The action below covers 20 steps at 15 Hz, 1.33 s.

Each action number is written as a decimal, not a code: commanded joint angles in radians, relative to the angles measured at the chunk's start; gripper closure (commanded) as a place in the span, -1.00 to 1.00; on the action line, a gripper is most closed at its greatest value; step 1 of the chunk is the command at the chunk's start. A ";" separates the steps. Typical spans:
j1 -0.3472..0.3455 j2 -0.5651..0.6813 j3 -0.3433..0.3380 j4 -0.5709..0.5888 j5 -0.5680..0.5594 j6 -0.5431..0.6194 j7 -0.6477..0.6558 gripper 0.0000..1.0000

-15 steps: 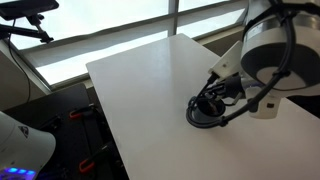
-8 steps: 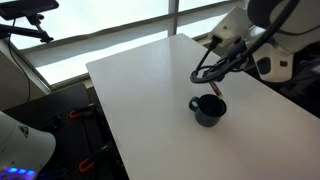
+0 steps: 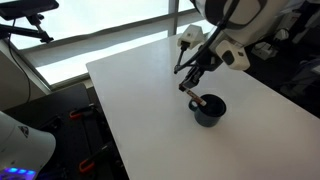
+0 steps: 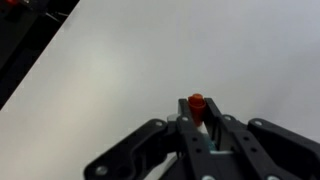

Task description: Remove the marker from the cup and put it on the table

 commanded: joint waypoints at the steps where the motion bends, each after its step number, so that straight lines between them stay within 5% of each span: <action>1: 0.037 -0.056 0.008 -0.139 -0.086 0.049 -0.072 0.91; 10: 0.070 -0.142 0.033 -0.270 -0.148 0.154 -0.169 0.91; 20: 0.051 -0.194 0.081 -0.375 -0.169 0.123 -0.529 0.91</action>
